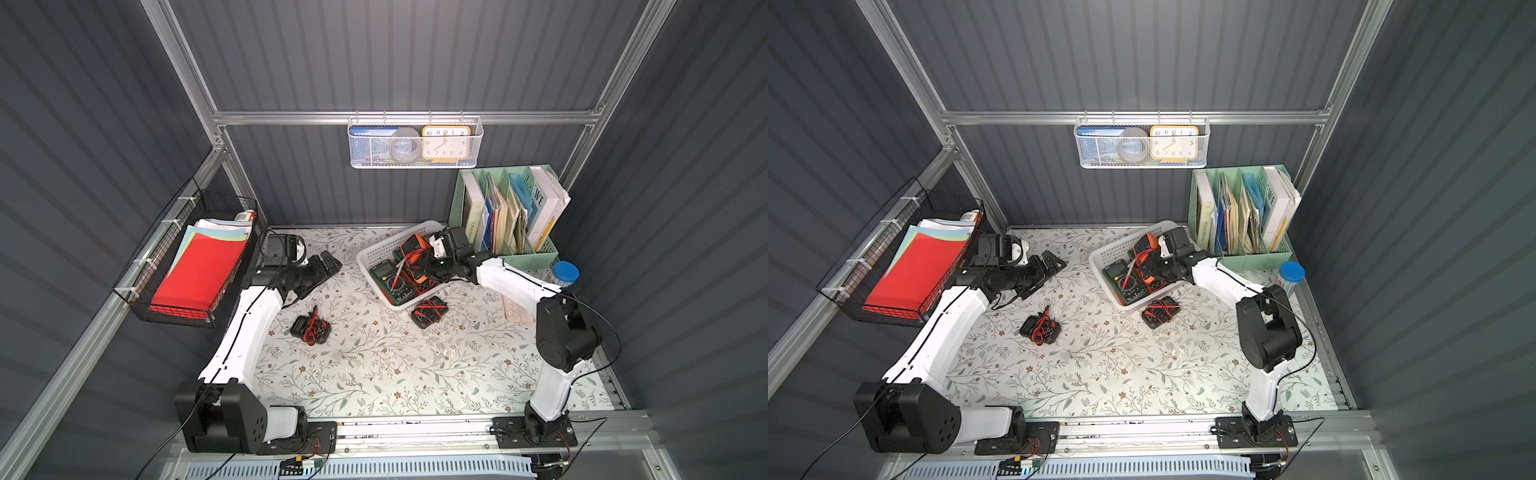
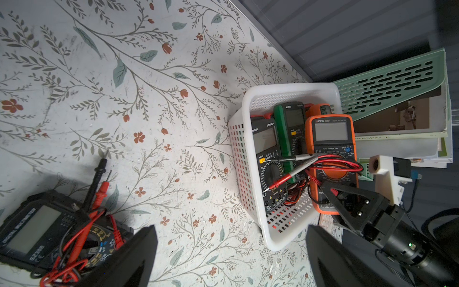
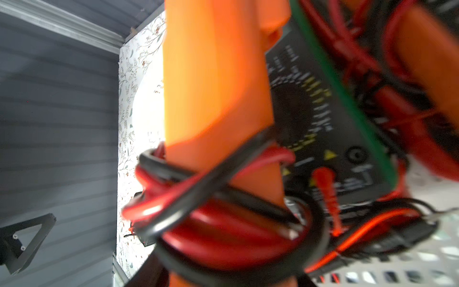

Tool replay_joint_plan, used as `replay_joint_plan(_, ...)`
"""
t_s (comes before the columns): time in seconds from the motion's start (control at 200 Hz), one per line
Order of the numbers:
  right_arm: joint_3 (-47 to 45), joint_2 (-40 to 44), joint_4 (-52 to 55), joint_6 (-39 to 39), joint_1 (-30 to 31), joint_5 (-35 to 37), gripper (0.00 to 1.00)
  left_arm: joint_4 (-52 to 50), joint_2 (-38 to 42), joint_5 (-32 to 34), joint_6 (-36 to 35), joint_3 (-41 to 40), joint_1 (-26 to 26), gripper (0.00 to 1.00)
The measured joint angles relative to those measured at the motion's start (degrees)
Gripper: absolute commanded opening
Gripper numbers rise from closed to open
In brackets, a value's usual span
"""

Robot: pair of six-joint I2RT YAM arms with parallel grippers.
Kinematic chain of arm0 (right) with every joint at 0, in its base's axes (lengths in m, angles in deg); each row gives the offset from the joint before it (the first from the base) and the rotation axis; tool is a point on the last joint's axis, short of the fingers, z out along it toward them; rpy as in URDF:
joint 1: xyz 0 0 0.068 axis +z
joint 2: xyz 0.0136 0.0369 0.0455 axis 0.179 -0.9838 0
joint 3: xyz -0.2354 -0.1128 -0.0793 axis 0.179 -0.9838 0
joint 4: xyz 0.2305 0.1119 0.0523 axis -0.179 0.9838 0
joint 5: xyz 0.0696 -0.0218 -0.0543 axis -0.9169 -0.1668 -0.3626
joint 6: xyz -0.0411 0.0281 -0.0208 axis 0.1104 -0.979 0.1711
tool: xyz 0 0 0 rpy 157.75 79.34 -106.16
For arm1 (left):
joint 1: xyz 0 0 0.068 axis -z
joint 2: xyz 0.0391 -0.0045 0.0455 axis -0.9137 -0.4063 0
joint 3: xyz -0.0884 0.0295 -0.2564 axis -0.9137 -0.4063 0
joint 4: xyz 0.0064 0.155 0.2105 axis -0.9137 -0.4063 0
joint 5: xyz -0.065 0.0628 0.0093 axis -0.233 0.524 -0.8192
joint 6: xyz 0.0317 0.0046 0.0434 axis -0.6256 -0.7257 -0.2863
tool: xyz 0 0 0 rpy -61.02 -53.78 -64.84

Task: Put the multimeter into the basket
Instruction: Place the multimeter in the basket.

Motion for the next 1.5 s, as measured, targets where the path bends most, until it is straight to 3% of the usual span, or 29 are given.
replay_joint_plan(0.21, 1.09, -1.92, 1.44, 0.42, -0.9, -1.73, 0.4, 0.0, -0.02, 0.0, 0.0, 0.0, 0.0, 0.99)
replay_joint_plan(0.405, 5.09, -5.57, 3.48, 1.27, -1.77, -3.43, 0.8, 0.02, -0.02, 0.0, 0.0, 0.0, 0.0, 0.99)
replay_joint_plan(0.505, 6.54, -5.6, 4.2, 1.16, -2.38, -2.99, 0.88, 0.02, -0.02, 0.0, 0.0, 0.0, 0.0, 0.99)
replay_joint_plan(0.84, 7.1, -3.89, 7.63, 2.12, -3.69, 2.01, 0.93, 0.04, -0.02, -0.02, 0.02, 0.0, 0.0, 0.99)
replay_joint_plan(1.126, 6.99, 5.99, 10.54, 4.92, -3.82, 12.98, 0.93, 0.26, -0.02, -0.13, 0.2, 0.0, 0.0, 0.99)
replay_joint_plan(1.286, 6.99, 9.44, 10.84, 5.81, -2.99, 13.77, 0.93, 0.63, -0.02, -0.72, 0.39, 0.0, 0.02, 0.99)
replay_joint_plan(1.501, 7.08, 7.34, 11.06, 5.9, 2.54, 12.22, 0.93, 1.31, -0.15, -1.22, 0.66, 0.0, 0.02, 0.99)
